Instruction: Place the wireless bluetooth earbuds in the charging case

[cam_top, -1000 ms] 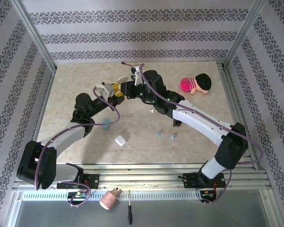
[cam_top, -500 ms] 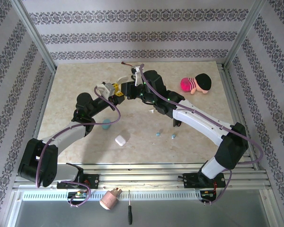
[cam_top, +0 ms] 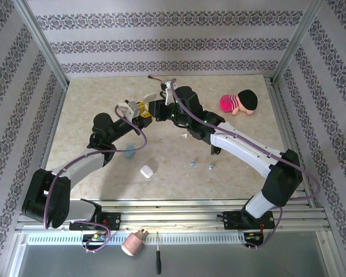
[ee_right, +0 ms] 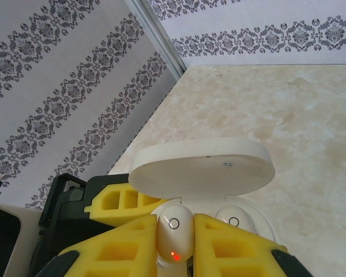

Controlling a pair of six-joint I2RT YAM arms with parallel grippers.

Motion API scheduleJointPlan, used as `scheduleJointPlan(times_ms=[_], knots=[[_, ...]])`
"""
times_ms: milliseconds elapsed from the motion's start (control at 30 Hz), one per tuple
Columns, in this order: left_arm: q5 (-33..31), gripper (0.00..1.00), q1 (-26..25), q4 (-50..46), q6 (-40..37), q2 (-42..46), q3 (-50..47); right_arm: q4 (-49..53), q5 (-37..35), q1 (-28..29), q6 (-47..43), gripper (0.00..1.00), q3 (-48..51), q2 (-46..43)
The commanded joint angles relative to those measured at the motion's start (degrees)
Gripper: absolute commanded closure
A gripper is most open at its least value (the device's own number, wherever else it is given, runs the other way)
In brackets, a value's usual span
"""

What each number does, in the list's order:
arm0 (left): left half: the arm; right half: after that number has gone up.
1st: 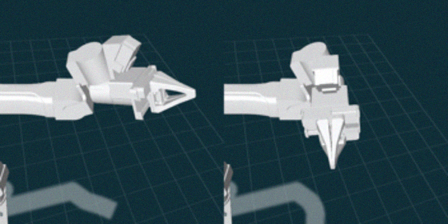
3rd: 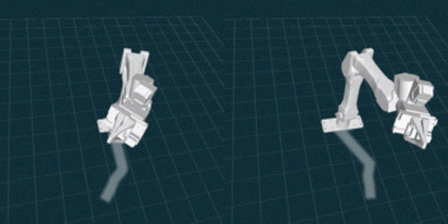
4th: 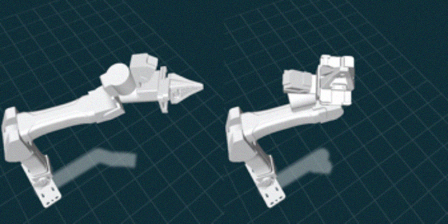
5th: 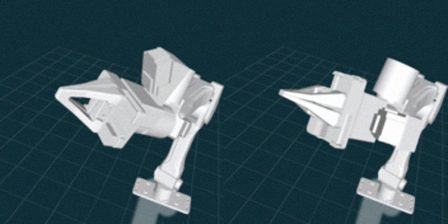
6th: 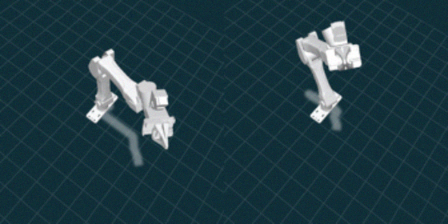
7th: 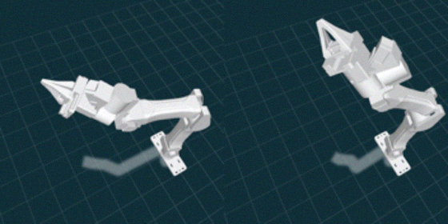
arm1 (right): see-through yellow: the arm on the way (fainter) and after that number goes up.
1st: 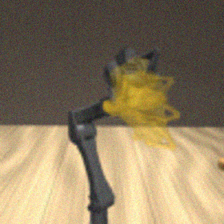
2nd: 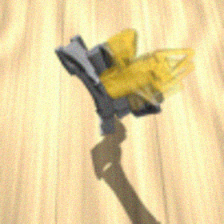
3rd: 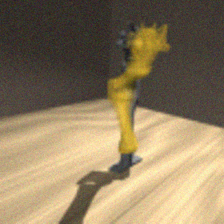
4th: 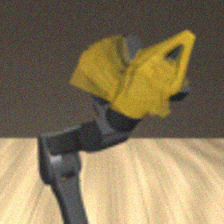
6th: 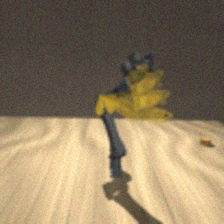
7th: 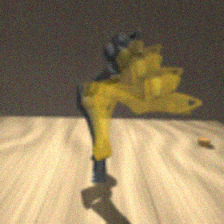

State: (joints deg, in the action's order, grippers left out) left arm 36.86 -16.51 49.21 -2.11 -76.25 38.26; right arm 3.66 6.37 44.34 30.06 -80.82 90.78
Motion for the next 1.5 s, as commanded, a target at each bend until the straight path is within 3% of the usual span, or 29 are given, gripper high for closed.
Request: scheduleJointPlan(times_ms=[0,533,1033,1233,1467], knots=[[0.84,0.8,-0.67,3.69,1.23,0.49,1.63,0.53,1.32,-0.64,-0.77,0.81,-0.29,0.42],[1.76,0.8,-0.67,3.7,1.91,0.31,2.25,1.31,3.78,-0.13,-1.71,0.74,-1.35,1.81],[1.97,0.8,-0.74,5.8,3.17,-0.61,1.54,0.81,0.52,-1.09,-4.76,0.51,2.76,-6.35],[3.55,0.8,-0.63,4.89,1.19,-0.22,1.55,0.64,-2.55,-1.88,-4.61,0.35,6.98,-12.36],[8.98,0.79,-0.63,2.52,0.09,0.54,1.71,5.64,4.85,-6.7,1.91,0.26,2.54,-10.42]])
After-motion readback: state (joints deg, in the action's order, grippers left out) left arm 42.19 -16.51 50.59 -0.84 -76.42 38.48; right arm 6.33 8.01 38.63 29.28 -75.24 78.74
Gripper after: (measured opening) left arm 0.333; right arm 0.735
